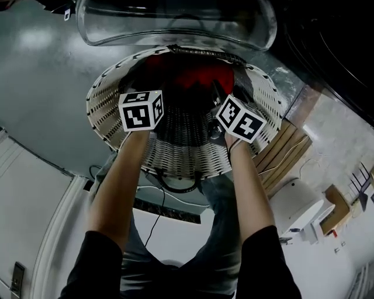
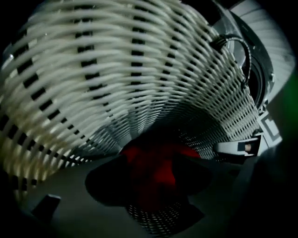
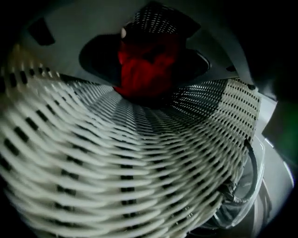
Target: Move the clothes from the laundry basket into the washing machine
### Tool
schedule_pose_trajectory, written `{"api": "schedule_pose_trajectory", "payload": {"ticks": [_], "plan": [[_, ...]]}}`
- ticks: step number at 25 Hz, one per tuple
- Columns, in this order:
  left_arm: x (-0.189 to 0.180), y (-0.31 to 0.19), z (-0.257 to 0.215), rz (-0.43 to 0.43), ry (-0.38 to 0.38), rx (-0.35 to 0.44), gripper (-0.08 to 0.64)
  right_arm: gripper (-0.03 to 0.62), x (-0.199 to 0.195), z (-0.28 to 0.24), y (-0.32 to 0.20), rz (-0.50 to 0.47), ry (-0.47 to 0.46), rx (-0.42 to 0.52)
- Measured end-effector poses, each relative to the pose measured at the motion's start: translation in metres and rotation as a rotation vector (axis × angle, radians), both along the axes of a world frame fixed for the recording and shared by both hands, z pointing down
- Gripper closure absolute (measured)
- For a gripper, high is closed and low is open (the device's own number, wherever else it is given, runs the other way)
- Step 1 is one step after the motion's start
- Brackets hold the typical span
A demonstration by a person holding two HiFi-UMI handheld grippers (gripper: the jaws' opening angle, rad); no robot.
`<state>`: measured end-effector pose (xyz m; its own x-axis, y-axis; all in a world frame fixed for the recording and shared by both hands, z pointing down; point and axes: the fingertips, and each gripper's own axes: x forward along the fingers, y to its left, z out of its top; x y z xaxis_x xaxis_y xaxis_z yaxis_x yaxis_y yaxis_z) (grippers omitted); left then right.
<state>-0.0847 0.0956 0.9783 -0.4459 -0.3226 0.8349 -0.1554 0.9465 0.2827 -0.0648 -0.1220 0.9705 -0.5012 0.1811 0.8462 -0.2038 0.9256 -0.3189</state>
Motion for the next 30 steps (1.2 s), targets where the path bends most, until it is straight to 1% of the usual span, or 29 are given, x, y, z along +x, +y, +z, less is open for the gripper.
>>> {"api": "schedule_pose_trajectory", "payload": {"ticks": [2, 5, 8, 10, 13, 15, 18, 22, 26, 30], "plan": [[-0.001, -0.001, 0.015, -0.021, 0.017, 0.008, 0.255, 0.255, -0.002, 0.013, 0.002, -0.017, 0.001, 0.008], [0.003, -0.003, 0.036, 0.007, 0.034, -0.016, 0.255, 0.252, -0.001, 0.034, 0.000, -0.022, 0.013, 0.030], [0.008, 0.002, 0.057, -0.005, 0.061, -0.025, 0.242, 0.250, 0.002, 0.056, -0.001, -0.027, 0.037, 0.030], [0.007, 0.002, 0.066, 0.002, 0.058, -0.033, 0.239, 0.242, 0.002, 0.067, -0.001, -0.043, 0.047, 0.038], [0.007, -0.002, 0.078, 0.045, 0.056, -0.053, 0.214, 0.231, 0.003, 0.082, -0.002, -0.050, 0.059, 0.055], [0.003, -0.001, 0.086, 0.039, 0.061, -0.051, 0.199, 0.220, 0.002, 0.092, -0.003, -0.042, 0.068, 0.062], [-0.002, 0.001, 0.097, 0.026, 0.052, -0.046, 0.184, 0.213, 0.003, 0.109, 0.001, -0.060, 0.081, 0.064], [-0.005, -0.002, 0.109, 0.032, 0.049, -0.035, 0.184, 0.199, -0.002, 0.121, 0.003, -0.060, 0.076, 0.067], [0.000, -0.009, 0.129, 0.044, 0.081, -0.045, 0.186, 0.187, -0.009, 0.134, 0.007, -0.090, 0.065, 0.069], [0.002, -0.008, 0.147, 0.034, 0.111, -0.070, 0.186, 0.184, -0.017, 0.149, 0.007, -0.096, 0.066, 0.074]]}}
